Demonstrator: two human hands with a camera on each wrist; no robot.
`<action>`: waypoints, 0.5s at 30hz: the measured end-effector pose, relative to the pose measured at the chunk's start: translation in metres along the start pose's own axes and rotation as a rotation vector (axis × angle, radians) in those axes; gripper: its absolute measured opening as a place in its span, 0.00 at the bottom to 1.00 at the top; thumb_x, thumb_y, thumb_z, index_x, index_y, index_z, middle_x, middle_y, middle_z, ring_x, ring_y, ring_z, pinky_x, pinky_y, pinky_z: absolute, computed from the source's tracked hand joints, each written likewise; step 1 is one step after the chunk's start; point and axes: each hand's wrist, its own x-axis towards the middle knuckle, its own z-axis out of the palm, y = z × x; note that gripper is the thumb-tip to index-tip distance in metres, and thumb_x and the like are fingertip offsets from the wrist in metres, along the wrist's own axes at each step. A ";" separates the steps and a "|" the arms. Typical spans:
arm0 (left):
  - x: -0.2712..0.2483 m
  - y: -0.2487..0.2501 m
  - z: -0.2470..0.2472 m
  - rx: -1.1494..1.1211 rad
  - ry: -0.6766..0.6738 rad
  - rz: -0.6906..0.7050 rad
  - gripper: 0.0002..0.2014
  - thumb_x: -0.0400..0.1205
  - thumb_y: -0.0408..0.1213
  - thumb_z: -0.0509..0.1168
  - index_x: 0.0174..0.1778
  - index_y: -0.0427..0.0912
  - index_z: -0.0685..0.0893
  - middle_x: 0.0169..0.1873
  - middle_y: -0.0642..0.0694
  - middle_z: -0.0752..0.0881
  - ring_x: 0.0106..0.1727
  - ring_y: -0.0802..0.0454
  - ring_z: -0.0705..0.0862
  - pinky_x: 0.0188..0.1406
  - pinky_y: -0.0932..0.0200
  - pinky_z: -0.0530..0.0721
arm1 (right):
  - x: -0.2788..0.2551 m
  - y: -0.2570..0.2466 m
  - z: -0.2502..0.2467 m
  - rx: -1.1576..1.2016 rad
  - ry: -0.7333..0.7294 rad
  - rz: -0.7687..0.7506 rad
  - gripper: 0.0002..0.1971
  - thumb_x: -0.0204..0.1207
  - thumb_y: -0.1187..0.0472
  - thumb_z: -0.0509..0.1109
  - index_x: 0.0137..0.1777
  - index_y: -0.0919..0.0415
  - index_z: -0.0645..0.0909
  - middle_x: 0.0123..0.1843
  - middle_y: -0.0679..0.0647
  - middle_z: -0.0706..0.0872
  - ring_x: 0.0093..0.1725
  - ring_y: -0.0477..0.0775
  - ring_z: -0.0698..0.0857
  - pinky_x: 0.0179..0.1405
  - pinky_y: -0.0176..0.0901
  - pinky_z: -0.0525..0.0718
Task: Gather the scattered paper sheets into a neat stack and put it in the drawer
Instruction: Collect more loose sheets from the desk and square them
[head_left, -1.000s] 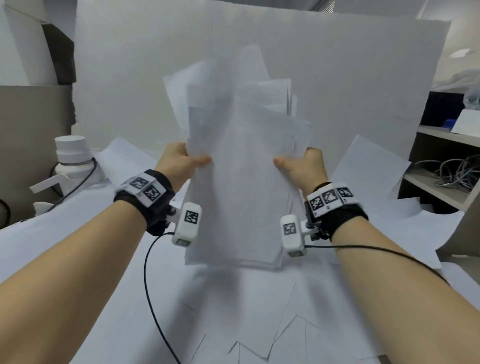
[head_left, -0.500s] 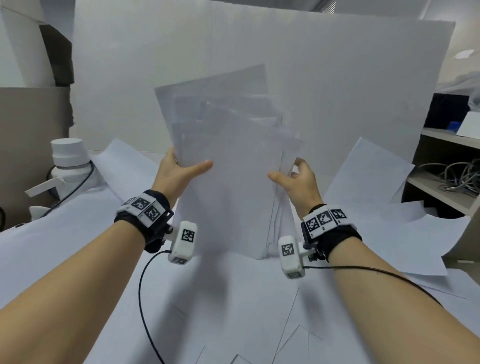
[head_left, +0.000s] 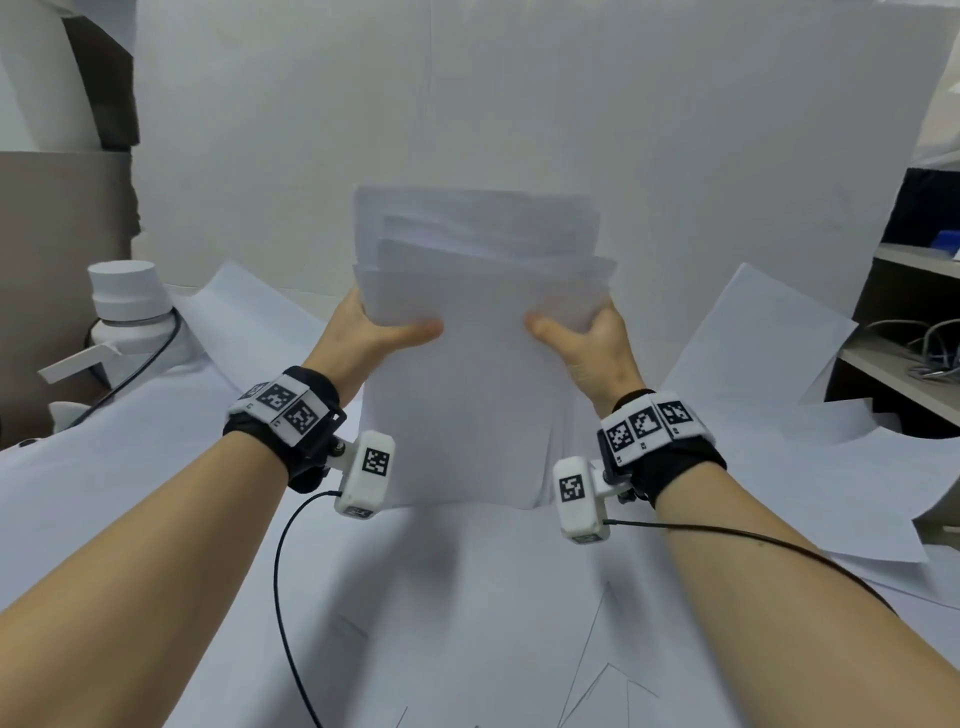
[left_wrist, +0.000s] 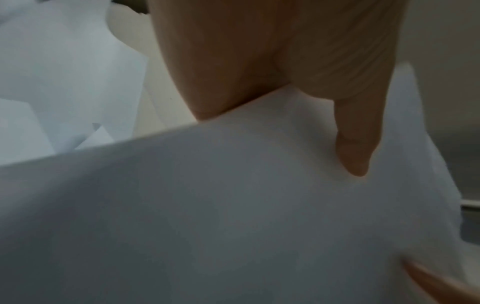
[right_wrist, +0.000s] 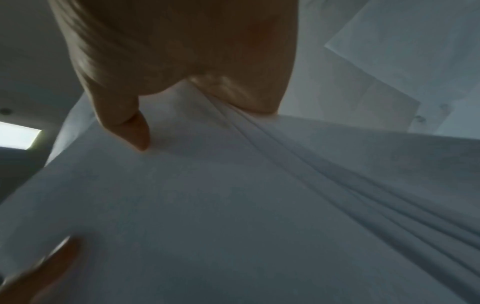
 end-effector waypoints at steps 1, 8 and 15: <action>0.001 0.002 0.003 0.030 -0.006 0.019 0.33 0.69 0.34 0.82 0.71 0.43 0.82 0.62 0.42 0.90 0.64 0.42 0.88 0.67 0.37 0.85 | 0.000 -0.003 0.002 -0.011 -0.004 -0.018 0.29 0.67 0.61 0.83 0.68 0.61 0.77 0.57 0.52 0.90 0.55 0.47 0.90 0.58 0.44 0.87; 0.003 -0.004 0.002 0.094 0.088 -0.021 0.16 0.74 0.23 0.77 0.58 0.37 0.90 0.53 0.40 0.93 0.56 0.44 0.92 0.65 0.38 0.86 | 0.005 0.003 -0.012 -0.065 0.010 0.003 0.25 0.70 0.61 0.80 0.65 0.59 0.74 0.54 0.52 0.89 0.49 0.44 0.90 0.55 0.47 0.89; 0.011 0.003 -0.010 -0.260 0.318 0.009 0.13 0.72 0.21 0.76 0.50 0.37 0.91 0.52 0.40 0.93 0.54 0.39 0.92 0.58 0.43 0.89 | -0.010 0.041 -0.028 -0.225 -0.067 0.220 0.32 0.60 0.42 0.84 0.61 0.57 0.82 0.54 0.50 0.90 0.54 0.52 0.89 0.58 0.54 0.88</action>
